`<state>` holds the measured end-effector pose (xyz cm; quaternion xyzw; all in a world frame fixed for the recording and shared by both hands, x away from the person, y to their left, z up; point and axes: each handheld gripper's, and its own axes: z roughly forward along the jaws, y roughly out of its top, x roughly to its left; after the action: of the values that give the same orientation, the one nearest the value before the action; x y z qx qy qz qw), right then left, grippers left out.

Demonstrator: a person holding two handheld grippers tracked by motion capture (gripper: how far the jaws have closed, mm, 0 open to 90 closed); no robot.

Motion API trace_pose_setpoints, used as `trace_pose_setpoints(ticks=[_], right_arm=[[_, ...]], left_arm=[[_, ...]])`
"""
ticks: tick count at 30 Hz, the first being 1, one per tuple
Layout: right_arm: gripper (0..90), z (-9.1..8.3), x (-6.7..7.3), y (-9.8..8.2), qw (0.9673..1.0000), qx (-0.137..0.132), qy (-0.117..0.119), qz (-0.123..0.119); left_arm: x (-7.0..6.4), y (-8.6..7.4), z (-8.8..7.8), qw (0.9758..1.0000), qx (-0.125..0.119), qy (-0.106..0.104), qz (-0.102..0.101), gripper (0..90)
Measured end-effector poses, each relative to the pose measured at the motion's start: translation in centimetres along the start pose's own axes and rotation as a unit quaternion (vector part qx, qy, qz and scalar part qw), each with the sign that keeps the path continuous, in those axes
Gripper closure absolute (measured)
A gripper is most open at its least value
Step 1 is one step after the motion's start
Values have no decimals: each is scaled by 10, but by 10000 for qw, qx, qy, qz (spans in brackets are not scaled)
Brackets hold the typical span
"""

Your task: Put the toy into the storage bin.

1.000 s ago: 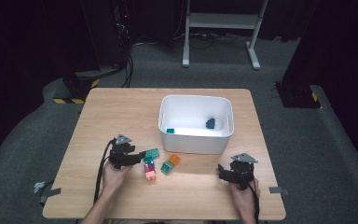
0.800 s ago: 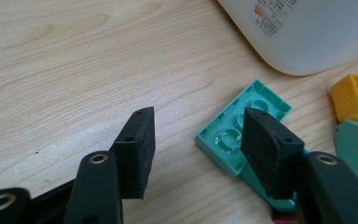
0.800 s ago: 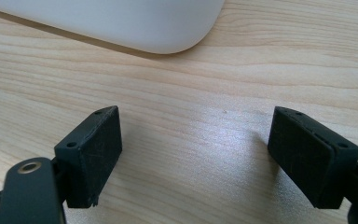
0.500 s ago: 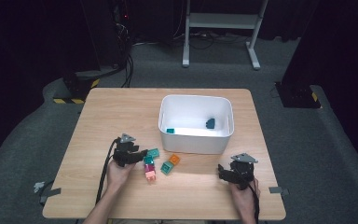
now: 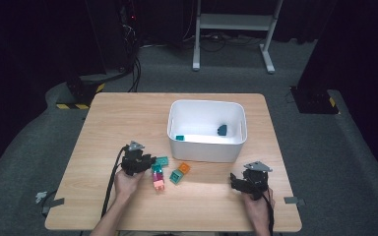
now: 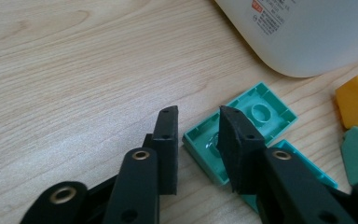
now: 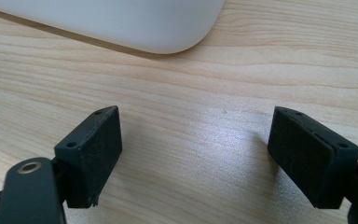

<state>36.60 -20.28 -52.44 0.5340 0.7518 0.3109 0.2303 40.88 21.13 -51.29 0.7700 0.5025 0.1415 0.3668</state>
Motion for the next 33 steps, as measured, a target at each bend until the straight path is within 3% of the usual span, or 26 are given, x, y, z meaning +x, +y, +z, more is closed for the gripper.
trace_pose_setpoints(ticks=[8,20,33], right_arm=[[174,0,0,0,10000,3,2,0],[173,0,0,0,10000,0,1,-1],[173,0,0,0,10000,0,1,0]], left_arm=[[2,0,-2,10000,-29,42,-46,772],[4,1,-4,9999,-73,121,-53,795],[9,0,-5,9998,-98,-21,-170,788]])
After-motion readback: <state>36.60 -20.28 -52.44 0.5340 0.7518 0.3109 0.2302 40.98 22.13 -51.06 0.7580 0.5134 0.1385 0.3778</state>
